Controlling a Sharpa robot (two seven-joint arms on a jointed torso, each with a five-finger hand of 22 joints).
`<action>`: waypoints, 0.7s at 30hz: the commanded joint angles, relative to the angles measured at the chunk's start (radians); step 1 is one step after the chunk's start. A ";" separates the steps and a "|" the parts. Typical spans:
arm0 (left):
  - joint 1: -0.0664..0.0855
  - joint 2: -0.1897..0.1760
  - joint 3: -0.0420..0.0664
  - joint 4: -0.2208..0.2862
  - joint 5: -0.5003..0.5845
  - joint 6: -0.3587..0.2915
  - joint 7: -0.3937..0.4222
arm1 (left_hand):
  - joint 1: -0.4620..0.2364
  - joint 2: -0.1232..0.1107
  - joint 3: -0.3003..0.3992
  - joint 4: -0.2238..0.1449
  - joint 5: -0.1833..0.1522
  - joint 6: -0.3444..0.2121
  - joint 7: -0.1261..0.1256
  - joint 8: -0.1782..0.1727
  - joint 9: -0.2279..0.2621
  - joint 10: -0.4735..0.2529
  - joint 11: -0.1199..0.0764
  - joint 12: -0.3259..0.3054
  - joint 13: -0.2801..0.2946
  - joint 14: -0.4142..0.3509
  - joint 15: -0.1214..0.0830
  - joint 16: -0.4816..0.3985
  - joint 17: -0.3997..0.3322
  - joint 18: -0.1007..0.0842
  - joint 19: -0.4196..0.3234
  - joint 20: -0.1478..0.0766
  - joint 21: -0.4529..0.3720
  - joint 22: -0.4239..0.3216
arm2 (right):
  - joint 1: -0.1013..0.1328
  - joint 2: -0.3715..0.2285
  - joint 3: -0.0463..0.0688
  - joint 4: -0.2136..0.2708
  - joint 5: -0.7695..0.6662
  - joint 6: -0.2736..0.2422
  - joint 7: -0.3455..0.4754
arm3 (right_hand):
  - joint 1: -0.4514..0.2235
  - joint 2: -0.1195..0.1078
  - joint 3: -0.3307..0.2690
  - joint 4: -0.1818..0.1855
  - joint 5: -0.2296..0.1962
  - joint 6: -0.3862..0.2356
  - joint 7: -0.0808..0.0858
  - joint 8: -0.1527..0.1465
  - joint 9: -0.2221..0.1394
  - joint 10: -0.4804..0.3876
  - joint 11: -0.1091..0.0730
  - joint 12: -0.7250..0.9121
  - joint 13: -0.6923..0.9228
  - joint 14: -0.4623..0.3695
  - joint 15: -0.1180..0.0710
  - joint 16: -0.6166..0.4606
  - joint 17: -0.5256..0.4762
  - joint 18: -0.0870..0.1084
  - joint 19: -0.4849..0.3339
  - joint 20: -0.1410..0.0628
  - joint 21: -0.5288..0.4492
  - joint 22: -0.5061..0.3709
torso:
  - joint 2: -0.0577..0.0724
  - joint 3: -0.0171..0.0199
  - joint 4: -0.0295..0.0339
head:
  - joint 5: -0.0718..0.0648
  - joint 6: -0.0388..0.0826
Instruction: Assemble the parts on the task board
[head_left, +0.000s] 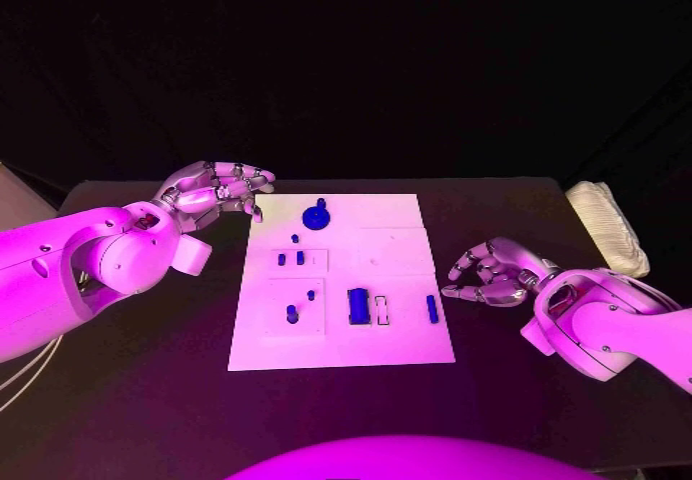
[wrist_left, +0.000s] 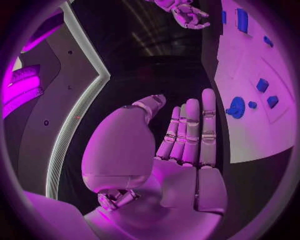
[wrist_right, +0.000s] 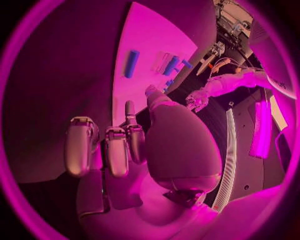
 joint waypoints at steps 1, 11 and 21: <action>0.000 0.003 0.000 0.002 0.003 0.019 0.020 | 0.011 -0.002 0.002 0.007 0.006 -0.006 0.003 0.006 -0.001 -0.004 0.001 0.006 -0.001 -0.007 0.002 -0.003 -0.001 0.015 0.002 0.002 -0.005 -0.001 | -0.016 0.007 -0.001 0.004 -0.110 -0.033 -0.041 | -0.010 -0.004 -0.022 0.004 0.003 0.015 -0.001 0.004 0.004 0.042 0.002 -0.004 0.207 0.088 0.003 -0.006 0.199 0.007 0.044 0.006 -0.004 0.158 | 0.001 0.0007 0.0001 | -0.003 0.002; 0.000 0.003 0.000 0.003 0.004 0.023 0.013 | 0.013 -0.001 0.003 0.007 0.006 -0.006 0.003 0.006 -0.001 -0.004 0.001 0.007 -0.001 -0.007 0.002 -0.004 -0.001 0.015 0.002 0.002 -0.006 -0.001 | -0.056 0.045 -0.002 -0.012 -0.227 -0.009 -0.143 | -0.023 0.024 -0.129 0.006 0.060 0.049 -0.017 0.027 0.020 0.046 -0.012 0.002 0.207 0.091 -0.009 -0.002 0.206 0.004 0.050 -0.005 0.005 0.163 | 0.001 -0.0005 0.0035 | -0.002 -0.001; 0.000 0.000 0.000 0.004 0.004 0.024 0.010 | 0.013 -0.001 0.003 0.007 0.006 -0.006 0.003 0.006 -0.001 -0.004 0.001 0.007 -0.001 -0.007 0.002 -0.004 -0.001 0.015 0.002 0.002 -0.006 -0.001 | -0.076 0.079 -0.002 -0.023 -0.269 -0.014 -0.181 | -0.022 0.031 -0.141 0.006 0.065 0.057 -0.021 0.035 0.024 0.047 -0.015 0.005 0.208 0.091 -0.012 -0.002 0.208 0.004 0.051 -0.007 0.006 0.164 | 0.000 -0.0003 0.0021 | 0.000 -0.001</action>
